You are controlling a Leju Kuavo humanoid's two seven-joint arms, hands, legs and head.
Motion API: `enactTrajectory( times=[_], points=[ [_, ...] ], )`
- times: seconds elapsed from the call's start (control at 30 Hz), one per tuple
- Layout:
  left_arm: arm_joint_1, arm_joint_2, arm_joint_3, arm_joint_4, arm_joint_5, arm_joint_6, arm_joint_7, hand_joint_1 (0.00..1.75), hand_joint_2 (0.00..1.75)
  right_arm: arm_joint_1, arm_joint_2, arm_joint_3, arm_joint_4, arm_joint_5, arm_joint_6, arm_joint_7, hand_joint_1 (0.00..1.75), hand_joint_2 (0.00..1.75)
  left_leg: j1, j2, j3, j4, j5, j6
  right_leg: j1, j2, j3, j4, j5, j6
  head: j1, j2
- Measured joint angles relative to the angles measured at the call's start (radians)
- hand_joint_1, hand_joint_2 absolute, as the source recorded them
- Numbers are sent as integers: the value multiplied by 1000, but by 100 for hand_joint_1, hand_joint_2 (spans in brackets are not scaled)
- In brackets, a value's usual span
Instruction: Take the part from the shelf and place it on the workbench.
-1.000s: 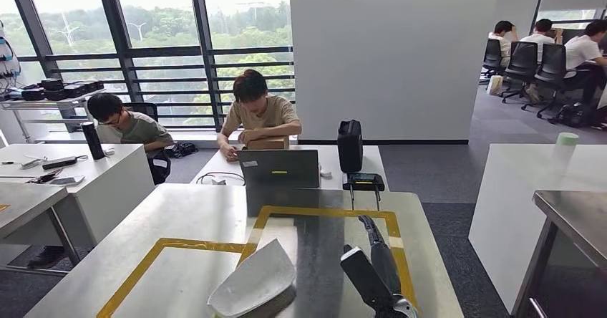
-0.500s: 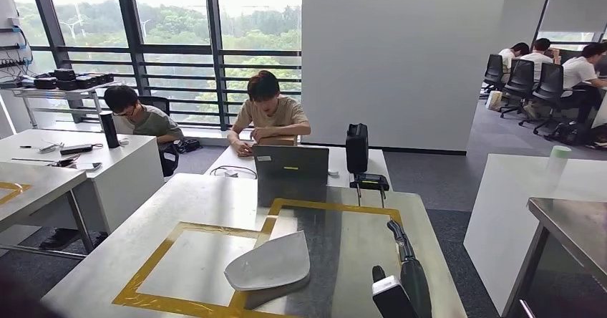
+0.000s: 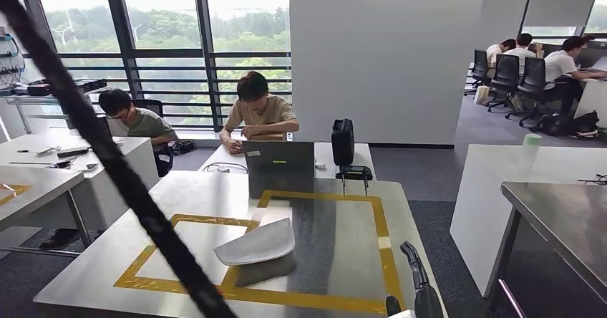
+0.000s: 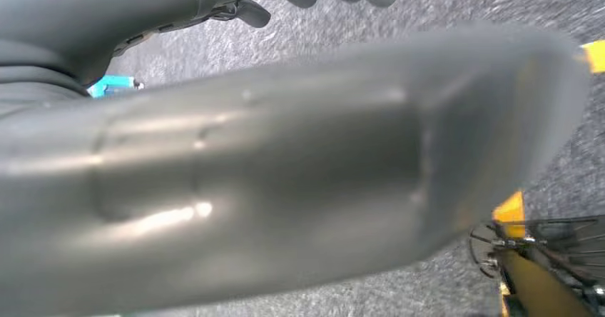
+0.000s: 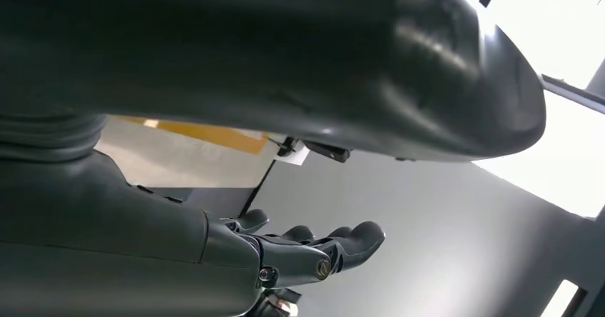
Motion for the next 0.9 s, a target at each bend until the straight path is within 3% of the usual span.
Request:
enactTrajectory(
  times=[0.03,0.07,0.1,0.13,0.17,0.23,0.3,0.37,0.4,0.43,0.47,0.53,0.57,0.6,0.63,0.67,0.7,0.77,0.83,0.9],
  points=[
    [3,1,0,0,6,3,-2,0,0,11,5,1,0,-2,4,0,0,0,1,-1,-12,61,-44,-4,0,-1,-15,0,12,-1,0,0],
    [7,1,1,0,11,7,-6,0,0,22,9,3,1,-6,8,-1,0,0,3,-1,-18,115,-67,-9,0,-1,-30,2,23,0,0,0],
    [11,2,3,0,17,12,-9,0,0,33,13,5,2,-10,13,-1,0,0,6,-1,-13,147,-67,-13,-1,-2,-45,3,35,3,0,0],
    [16,3,6,0,23,16,-12,0,0,42,17,7,5,-16,17,-2,0,0,9,0,7,147,-47,-17,-2,-3,-61,6,46,6,0,0],
    [19,3,8,0,28,20,-15,0,0,47,22,8,10,-24,22,-2,0,0,14,0,43,114,-21,-21,-4,-4,-76,9,57,11,0,0],
    [23,2,10,0,33,24,-18,0,0,53,30,9,23,-40,30,-3,0,0,20,-4,143,-18,-9,-28,-6,-4,-101,19,74,24,0,0],
    [26,1,10,0,30,24,-19,0,0,55,38,9,40,-51,32,4,0,0,18,-11,197,-106,-29,-18,-5,-5,-111,25,89,39,0,0],
    [31,1,10,1,25,22,-19,0,0,63,46,8,61,-57,29,26,0,0,11,-13,188,-113,-22,8,-8,-5,-113,20,107,54,0,0],
    [31,1,10,1,23,21,-19,0,0,71,49,7,73,-60,28,40,0,0,9,-11,180,-113,-13,20,-12,-5,-118,23,102,60,0,0],
    [32,2,10,1,22,20,-21,0,0,83,52,4,87,-64,28,54,0,0,8,-8,169,-114,-2,32,-14,-4,-126,39,78,64,0,0],
    [33,3,11,0,20,19,-22,0,0,94,54,-1,102,-68,28,65,0,0,7,-6,156,-116,11,41,-15,-3,-140,76,33,65,0,0],
    [33,5,11,-1,16,14,-25,0,0,111,58,-13,142,-73,28,86,0,0,1,-4,127,-114,37,51,-12,-1,-171,199,-77,62,0,0],
    [32,6,11,-1,14,11,-25,0,0,118,60,-19,166,-73,29,95,0,0,-2,-4,111,-113,49,53,-8,0,-180,261,-109,60,0,0],
    [32,6,11,-1,13,7,-23,0,0,128,62,-24,191,-73,29,101,0,0,-5,-3,95,-111,61,55,-4,1,-178,301,-116,56,0,0],
    [32,6,11,-1,11,5,-21,0,0,137,64,-29,216,-74,31,104,0,0,-7,-2,79,-109,72,55,1,2,-159,308,-100,51,0,0],
    [32,5,11,0,11,3,-18,0,0,144,67,-33,242,-76,33,102,0,0,-8,-2,64,-106,82,55,7,2,-121,278,-74,45,0,0],
    [31,3,11,0,11,2,-16,0,0,148,70,-38,266,-82,36,98,0,0,-9,-2,52,-104,92,54,14,2,-67,217,-53,37,0,0],
    [28,-1,11,0,13,2,-14,0,0,144,77,-50,315,-98,45,84,0,0,-9,0,37,-103,109,47,25,0,36,73,-54,22,0,0],
    [25,-4,11,0,15,4,-14,0,0,130,84,-62,373,-118,59,75,0,0,-7,3,35,-110,128,36,32,1,70,4,-68,11,1,0],
    [24,-5,11,0,17,8,-10,0,0,114,92,-74,449,-136,71,74,0,0,-5,3,34,-118,141,25,30,0,61,-11,-46,1,1,0]
  ],
)
